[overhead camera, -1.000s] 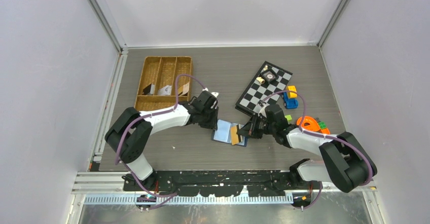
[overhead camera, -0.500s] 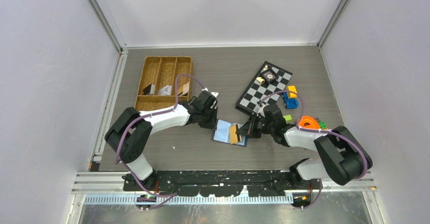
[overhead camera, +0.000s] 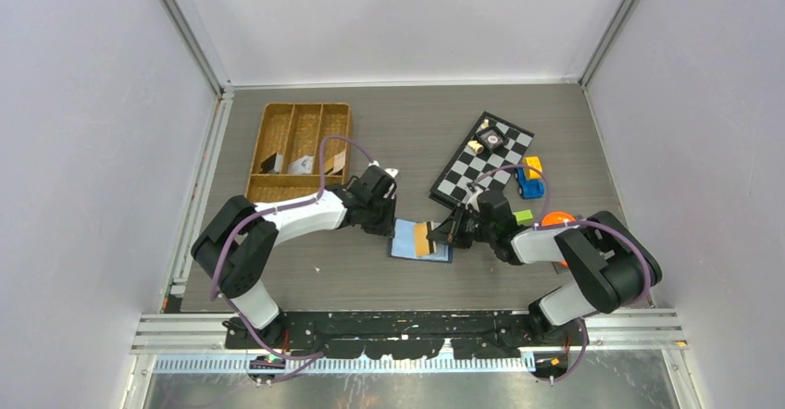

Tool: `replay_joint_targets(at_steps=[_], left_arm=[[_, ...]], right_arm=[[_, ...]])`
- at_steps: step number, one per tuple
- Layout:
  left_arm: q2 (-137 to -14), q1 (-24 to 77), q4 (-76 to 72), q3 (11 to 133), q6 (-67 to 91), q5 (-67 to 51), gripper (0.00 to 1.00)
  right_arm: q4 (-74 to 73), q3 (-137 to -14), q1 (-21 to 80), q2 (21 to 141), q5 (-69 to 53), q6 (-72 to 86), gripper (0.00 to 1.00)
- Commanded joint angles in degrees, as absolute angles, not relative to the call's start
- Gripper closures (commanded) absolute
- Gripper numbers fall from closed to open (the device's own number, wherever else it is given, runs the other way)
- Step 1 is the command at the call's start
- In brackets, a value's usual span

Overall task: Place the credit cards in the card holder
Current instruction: Insert the credit card into the card holder.

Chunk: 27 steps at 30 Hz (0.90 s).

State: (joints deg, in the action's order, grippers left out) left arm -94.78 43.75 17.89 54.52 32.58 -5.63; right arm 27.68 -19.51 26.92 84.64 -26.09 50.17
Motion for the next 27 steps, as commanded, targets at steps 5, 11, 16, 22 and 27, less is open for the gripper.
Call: replay_joint_targets(at_steps=[5,11,16,22,27], left_arm=[[-95.1,43.6,18.0,54.5,32.4,-6.5,0.90],[-95.2,43.6,18.3,54.9,32.4,-6.6,0.91],[-95.1,43.6,18.6,55.0,32.3,-6.5,0.92],[-95.2,43.6,18.7,55.1,32.3,-6.7,0.96],[-94.9,43.6,18.7,55.1,32.4,-6.7,1.00]], right_arm=[[34.3,-18.9,27.2,90.6,-21.4,50.6,1.00],[37.9,-18.2,27.2,93.6,-21.9,52.1,1.00],[38.4,-17.8,27.6,94.6,-22.1,53.0,1.00],[34.4,-17.6,28.4,92.2,-20.5,53.2,0.89],[25.5,-18.9,29.4,87.4,-17.8,51.3,0.80]])
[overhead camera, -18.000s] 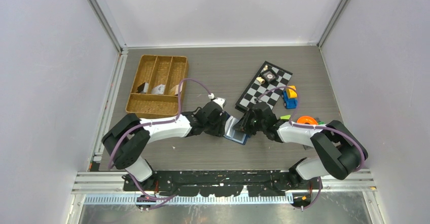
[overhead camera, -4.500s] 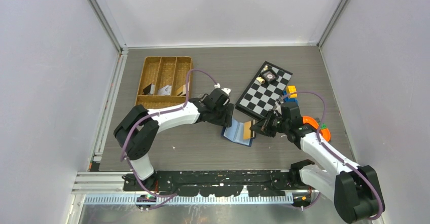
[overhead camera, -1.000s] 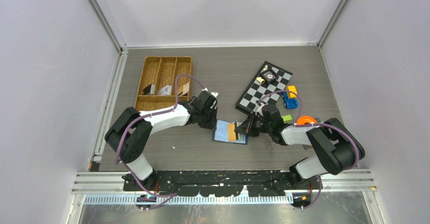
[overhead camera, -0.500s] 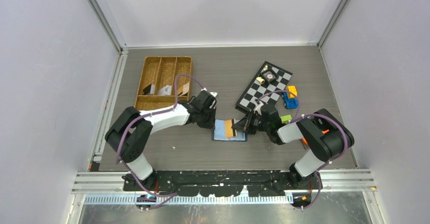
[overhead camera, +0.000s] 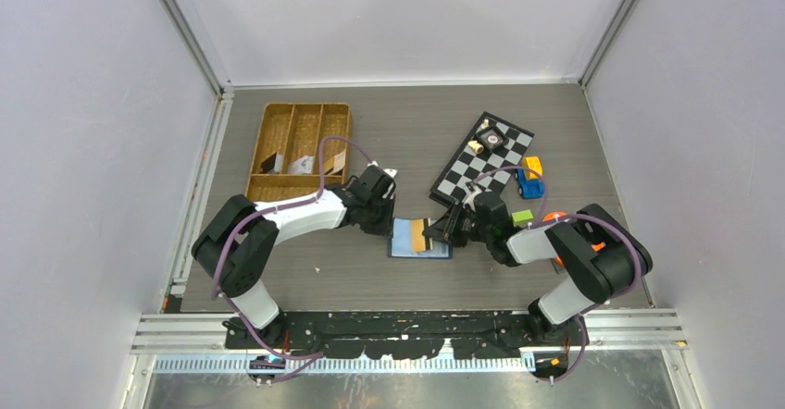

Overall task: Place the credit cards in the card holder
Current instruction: Insert the credit card into the card holder.

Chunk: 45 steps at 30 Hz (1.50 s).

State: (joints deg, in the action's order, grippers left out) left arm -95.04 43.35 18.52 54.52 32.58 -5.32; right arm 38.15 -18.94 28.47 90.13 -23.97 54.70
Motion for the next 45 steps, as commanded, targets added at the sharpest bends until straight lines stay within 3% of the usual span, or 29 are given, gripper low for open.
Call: replay_joint_targets(at_steps=[1,11,38,45], left_arm=[[-94.8,43.6,18.7,55.0,32.4,-6.6,1.00],[-94.2,43.6,17.0,53.7,33.5,-7.6,1.00],[-93.5,43.6,13.1,51.9,35.2,-10.4,1.00],[-93.0,43.6,14.4,52.1,34.5,-9.2,1.00]], right_arm=[[23.2,-19.3,29.6,86.2,-16.9,50.5,0.78],[7.3,-23.2,31.3,77.5,-10.2,45.4,0.58],[6.9,-32.0,40.9,85.2,-8.5,46.3,0.64],[-2.0,-33.4,41.7,81.1,-2.5,44.9,0.57]])
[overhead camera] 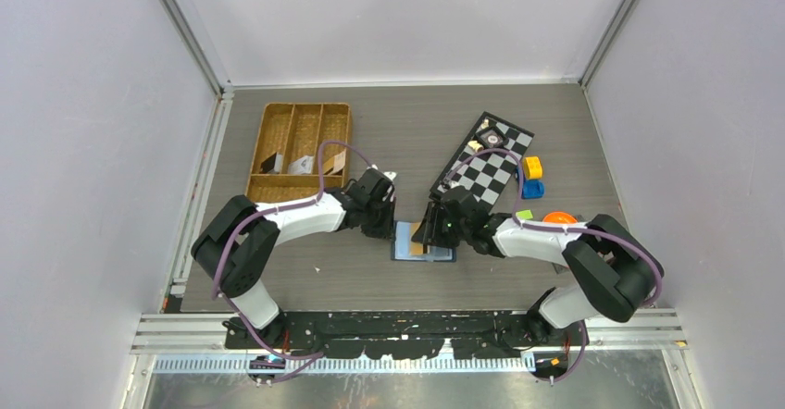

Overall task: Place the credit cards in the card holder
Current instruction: Insert the credit card into the card holder.

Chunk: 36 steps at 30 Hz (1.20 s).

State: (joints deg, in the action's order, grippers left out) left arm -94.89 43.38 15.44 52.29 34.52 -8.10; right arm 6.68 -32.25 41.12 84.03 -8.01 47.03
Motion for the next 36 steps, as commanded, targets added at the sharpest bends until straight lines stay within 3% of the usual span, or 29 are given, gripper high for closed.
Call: replay_joint_targets(at_steps=[1,8,36], left_arm=[[-93.0,43.6,14.5,52.1,34.4,-9.1,1.00],[-92.7,43.6,14.4,52.2,34.5,-9.4,1.00],[-93.5,43.6,13.3,51.9,34.8,-11.2,1.00]], right_arm=[[-4.1,-33.6,41.7,80.1,-1.7,44.6,0.54],[-9.0,-33.9,41.7,75.2,-0.2,44.4,0.50],[-3.4,-36.3,42.6,80.3,-4.6,44.8,0.74]])
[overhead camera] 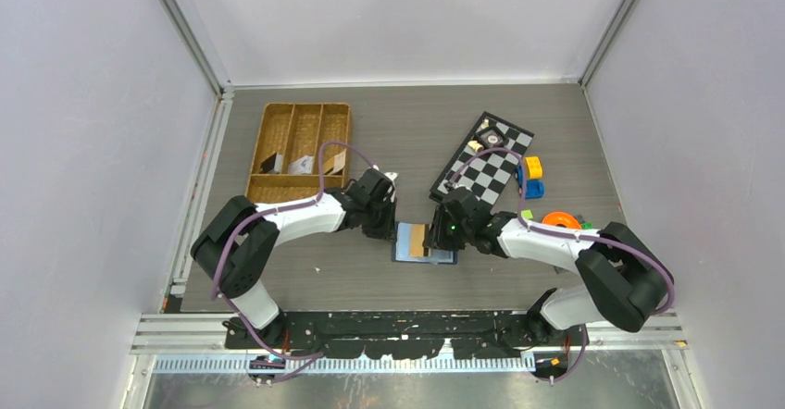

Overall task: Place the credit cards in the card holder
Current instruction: Insert the credit card into the card holder.

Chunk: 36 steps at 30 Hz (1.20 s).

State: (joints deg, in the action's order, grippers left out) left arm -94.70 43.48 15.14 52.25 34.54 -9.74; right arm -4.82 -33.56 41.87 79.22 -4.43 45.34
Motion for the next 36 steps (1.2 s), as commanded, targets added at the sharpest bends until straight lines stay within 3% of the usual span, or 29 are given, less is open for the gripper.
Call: replay_joint_targets(at_steps=[1,22,36], left_arm=[[-93.5,43.6,13.2,52.0,34.8,-11.4,1.00],[-92.9,43.6,15.1,52.7,33.8,-10.2,1.00],[-92.9,43.6,14.9,52.6,33.8,-10.4,1.00]], right_arm=[[-3.4,-36.6,42.8,80.6,-4.5,44.9,0.74],[-11.5,-40.8,44.8,79.5,2.8,43.9,0.66],[-7.6,-40.6,45.1,82.9,0.8,44.5,0.71]])
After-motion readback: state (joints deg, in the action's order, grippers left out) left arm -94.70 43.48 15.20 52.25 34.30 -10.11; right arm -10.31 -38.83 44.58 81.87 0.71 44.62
